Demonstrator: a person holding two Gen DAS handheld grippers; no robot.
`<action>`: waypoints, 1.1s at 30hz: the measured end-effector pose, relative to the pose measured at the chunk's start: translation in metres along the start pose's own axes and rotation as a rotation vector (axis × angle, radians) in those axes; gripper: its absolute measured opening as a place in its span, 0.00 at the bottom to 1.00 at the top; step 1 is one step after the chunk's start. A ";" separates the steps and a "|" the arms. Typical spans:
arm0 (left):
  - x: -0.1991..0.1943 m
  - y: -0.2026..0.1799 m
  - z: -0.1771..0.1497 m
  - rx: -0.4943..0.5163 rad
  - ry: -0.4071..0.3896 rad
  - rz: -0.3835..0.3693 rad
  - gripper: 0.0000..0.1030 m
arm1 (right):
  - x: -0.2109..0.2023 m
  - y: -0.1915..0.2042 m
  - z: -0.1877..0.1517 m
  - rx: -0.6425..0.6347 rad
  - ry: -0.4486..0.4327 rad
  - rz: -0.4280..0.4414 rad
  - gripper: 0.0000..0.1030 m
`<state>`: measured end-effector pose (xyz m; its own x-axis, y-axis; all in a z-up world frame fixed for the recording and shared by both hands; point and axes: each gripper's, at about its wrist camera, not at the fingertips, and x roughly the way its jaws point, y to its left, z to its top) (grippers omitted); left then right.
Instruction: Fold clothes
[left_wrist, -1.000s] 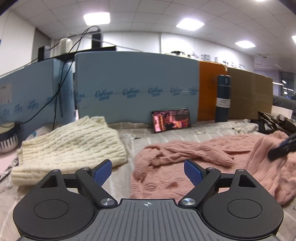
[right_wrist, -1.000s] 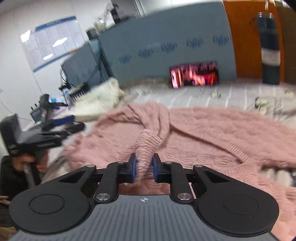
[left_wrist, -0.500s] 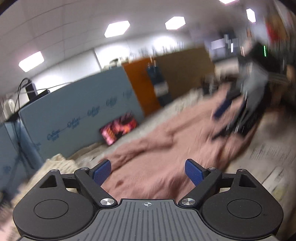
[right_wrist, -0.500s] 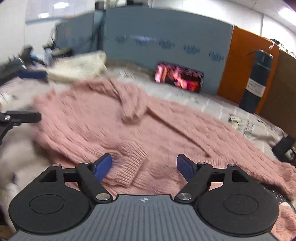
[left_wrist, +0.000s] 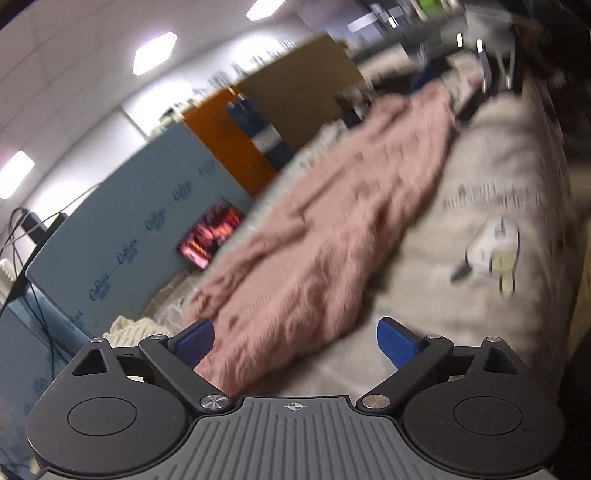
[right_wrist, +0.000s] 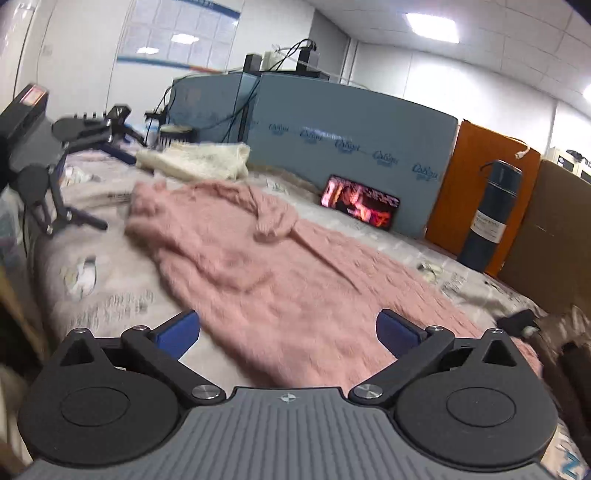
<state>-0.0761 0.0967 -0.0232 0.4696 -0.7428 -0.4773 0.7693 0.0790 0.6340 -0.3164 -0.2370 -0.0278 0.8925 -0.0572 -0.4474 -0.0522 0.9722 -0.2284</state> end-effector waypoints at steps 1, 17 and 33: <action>0.003 -0.002 0.000 0.026 0.023 0.014 0.94 | -0.002 -0.001 -0.002 -0.017 0.022 -0.018 1.00; 0.059 0.002 0.019 0.153 -0.041 0.006 0.94 | 0.021 -0.022 -0.016 -0.118 0.164 -0.009 1.00; 0.064 0.036 0.003 -0.054 -0.100 -0.052 0.21 | 0.015 -0.075 -0.027 0.199 0.018 0.145 0.19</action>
<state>-0.0200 0.0500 -0.0291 0.3853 -0.8091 -0.4438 0.8147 0.0724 0.5753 -0.3108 -0.3170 -0.0409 0.8738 0.0837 -0.4790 -0.0883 0.9960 0.0130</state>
